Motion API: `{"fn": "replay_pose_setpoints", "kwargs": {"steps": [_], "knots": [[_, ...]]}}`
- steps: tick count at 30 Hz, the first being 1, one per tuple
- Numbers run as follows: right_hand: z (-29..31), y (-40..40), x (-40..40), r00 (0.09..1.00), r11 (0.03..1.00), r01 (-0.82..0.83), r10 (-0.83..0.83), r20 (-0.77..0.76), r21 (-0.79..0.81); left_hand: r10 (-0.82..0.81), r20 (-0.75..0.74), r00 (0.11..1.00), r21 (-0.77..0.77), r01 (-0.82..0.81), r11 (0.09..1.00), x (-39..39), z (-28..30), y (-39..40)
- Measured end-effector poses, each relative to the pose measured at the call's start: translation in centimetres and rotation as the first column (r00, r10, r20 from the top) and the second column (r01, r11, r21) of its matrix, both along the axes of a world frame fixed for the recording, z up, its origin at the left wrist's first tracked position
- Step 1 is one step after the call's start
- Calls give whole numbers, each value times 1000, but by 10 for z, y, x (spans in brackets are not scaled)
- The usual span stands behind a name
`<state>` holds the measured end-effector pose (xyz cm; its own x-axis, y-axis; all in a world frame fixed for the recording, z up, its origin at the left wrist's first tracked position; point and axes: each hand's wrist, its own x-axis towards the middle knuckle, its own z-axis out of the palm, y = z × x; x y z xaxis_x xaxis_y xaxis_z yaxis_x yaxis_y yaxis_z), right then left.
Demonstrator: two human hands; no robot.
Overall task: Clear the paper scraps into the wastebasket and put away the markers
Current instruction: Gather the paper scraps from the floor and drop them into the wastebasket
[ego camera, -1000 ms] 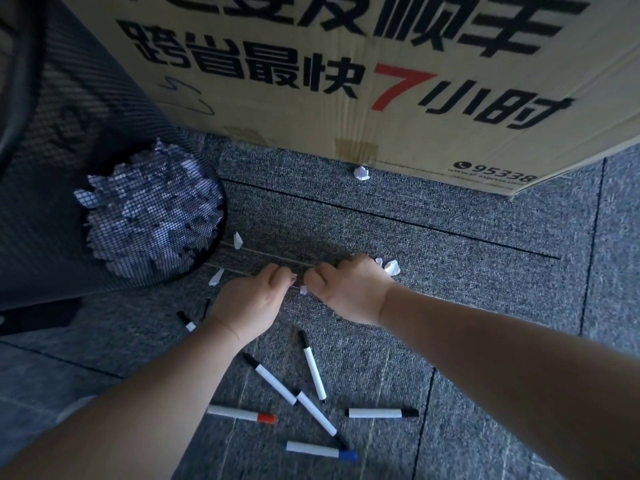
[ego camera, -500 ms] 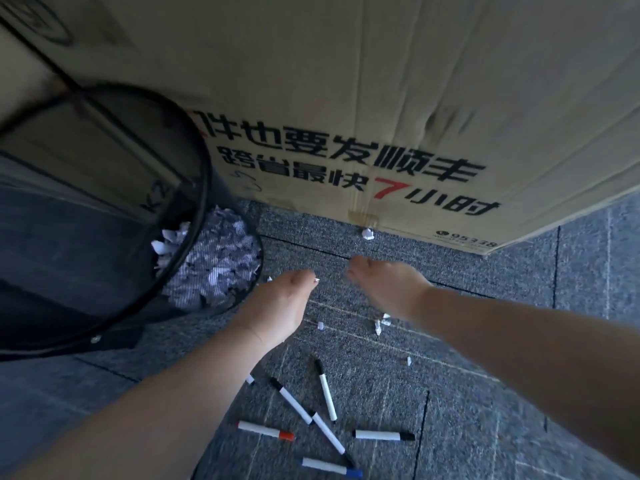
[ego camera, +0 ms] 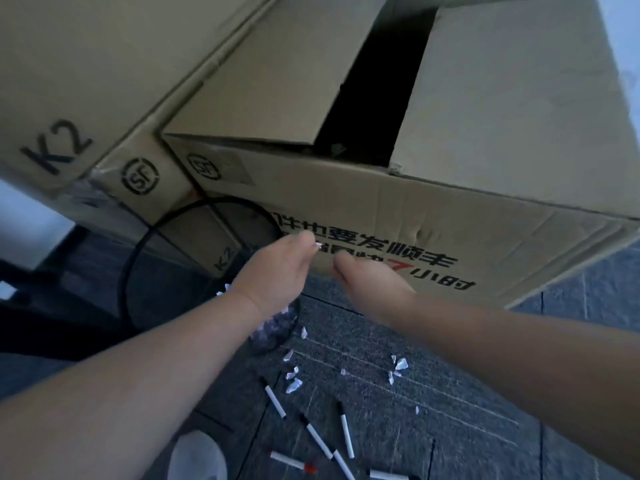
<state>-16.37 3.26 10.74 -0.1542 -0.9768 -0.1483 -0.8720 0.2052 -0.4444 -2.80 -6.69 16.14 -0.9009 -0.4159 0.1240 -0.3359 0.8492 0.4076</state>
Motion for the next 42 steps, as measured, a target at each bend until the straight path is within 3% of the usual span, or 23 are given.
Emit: {"fn": "replay_pose_setpoints", "kwargs": {"steps": [3,7,16,19,21,26,33,38,42], "knots": [[35,-26,20,998,994,-32,38,51,-107,83,-47,995,-62,-86,994,24,18,-23],[57,-68,50,995,972,-41,62,81,-230,241,25,970,-75,-239,968,64,16,-56],[29,-147,106,995,979,-82,91,40,-187,452,54,890,-93,-447,890,110,-12,-92],[22,-153,108,994,974,-103,91,-67,-203,487,193,852,-246,-438,864,121,-24,-98],[18,-155,105,982,981,-134,113,-150,-137,493,265,829,-263,-430,864,128,-32,-100],[16,-149,95,963,974,-220,207,-175,-60,484,476,734,-237,-423,874,136,-37,-102],[28,-135,86,947,964,-264,251,-201,-38,447,499,742,-237,-380,894,133,-22,-92],[39,-106,70,961,964,-230,203,-188,-136,416,428,802,-258,-332,907,119,0,-80],[35,-64,45,949,966,-243,219,-225,-83,343,374,862,-289,-243,926,92,19,-60]]}}
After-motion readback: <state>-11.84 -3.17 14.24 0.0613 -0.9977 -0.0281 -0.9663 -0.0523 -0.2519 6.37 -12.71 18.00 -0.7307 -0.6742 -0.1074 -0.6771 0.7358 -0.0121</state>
